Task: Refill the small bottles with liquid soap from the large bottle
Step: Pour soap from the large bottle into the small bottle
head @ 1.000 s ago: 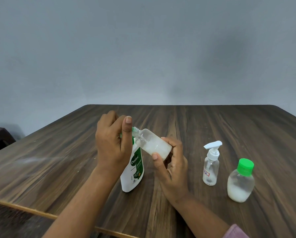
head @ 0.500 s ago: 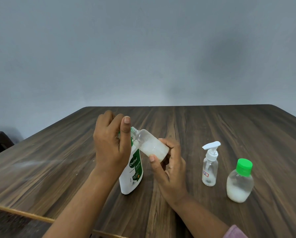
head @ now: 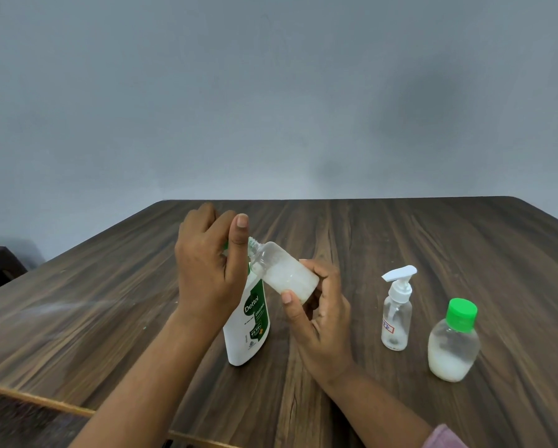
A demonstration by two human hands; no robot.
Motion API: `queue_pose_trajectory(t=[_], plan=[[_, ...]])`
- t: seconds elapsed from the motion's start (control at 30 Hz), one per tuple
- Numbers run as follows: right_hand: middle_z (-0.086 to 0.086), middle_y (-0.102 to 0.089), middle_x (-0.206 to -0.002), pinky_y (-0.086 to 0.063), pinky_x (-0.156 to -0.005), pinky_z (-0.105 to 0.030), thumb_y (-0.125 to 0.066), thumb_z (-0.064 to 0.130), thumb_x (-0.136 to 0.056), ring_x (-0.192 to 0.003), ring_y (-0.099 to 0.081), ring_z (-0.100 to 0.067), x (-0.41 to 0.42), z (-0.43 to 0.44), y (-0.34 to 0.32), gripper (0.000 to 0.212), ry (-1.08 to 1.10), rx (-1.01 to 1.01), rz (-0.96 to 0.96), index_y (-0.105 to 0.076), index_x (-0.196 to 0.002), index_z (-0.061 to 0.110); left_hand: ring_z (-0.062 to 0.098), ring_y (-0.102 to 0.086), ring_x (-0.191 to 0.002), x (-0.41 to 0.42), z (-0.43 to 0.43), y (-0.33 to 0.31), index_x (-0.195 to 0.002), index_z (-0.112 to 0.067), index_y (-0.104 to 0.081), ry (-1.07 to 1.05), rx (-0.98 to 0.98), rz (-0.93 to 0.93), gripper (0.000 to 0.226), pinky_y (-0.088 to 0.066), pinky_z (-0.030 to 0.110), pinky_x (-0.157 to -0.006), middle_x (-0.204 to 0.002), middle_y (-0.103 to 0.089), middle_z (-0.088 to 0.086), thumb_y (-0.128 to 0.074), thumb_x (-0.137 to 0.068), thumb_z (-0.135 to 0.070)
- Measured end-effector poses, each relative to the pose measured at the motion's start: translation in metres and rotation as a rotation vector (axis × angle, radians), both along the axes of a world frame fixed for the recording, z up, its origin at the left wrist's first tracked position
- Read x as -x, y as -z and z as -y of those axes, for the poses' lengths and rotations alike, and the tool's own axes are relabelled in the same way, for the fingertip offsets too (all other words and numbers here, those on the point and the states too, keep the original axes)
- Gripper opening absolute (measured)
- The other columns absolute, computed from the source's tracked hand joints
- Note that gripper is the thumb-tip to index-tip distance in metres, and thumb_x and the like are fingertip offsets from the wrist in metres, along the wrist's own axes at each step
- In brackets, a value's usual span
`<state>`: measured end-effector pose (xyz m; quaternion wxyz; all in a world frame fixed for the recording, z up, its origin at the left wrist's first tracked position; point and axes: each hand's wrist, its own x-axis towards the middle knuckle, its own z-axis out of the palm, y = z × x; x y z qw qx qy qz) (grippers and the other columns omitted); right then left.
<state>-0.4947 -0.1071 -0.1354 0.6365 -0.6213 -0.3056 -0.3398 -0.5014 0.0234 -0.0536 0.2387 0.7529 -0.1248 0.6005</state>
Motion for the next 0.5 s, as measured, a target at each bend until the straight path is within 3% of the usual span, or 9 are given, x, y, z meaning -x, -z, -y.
queue_pose_trajectory(t=[0.1,0.3,0.5], plan=[[0.022,-0.052,-0.097,-0.047,-0.053,-0.018,-0.049,0.053,-0.091,-0.076,-0.059,-0.007,0.000,0.000,0.000,0.040,-0.006,0.009,0.007,-0.042,-0.117,0.023,0.022,-0.037,-0.059,-0.001,-0.001,0.005,-0.057,0.000,-0.050,-0.018,0.030,0.021,0.051,-0.027,0.031,-0.055,-0.061,-0.037,0.004,-0.034,-0.097,-0.027],[0.021,-0.053,-0.093,-0.045,-0.052,-0.016,-0.047,0.055,-0.091,-0.073,-0.058,-0.006,0.002,0.001,0.000,0.039,0.000,-0.001,-0.003,-0.043,-0.115,0.025,0.017,-0.034,-0.063,-0.002,0.003,0.013,-0.059,-0.006,-0.046,-0.043,0.022,0.031,0.055,-0.024,0.028,-0.060,-0.065,-0.034,-0.001,-0.028,-0.101,-0.036],[0.012,-0.054,-0.090,-0.048,-0.047,-0.028,-0.048,0.054,-0.091,-0.066,-0.056,-0.011,0.001,0.001,0.000,0.039,0.006,0.005,0.007,-0.044,-0.115,0.024,0.022,-0.036,-0.058,0.000,0.001,0.003,-0.056,0.000,-0.047,-0.004,0.023,-0.003,0.056,-0.026,0.029,-0.056,-0.060,-0.035,0.004,-0.031,-0.099,-0.032]])
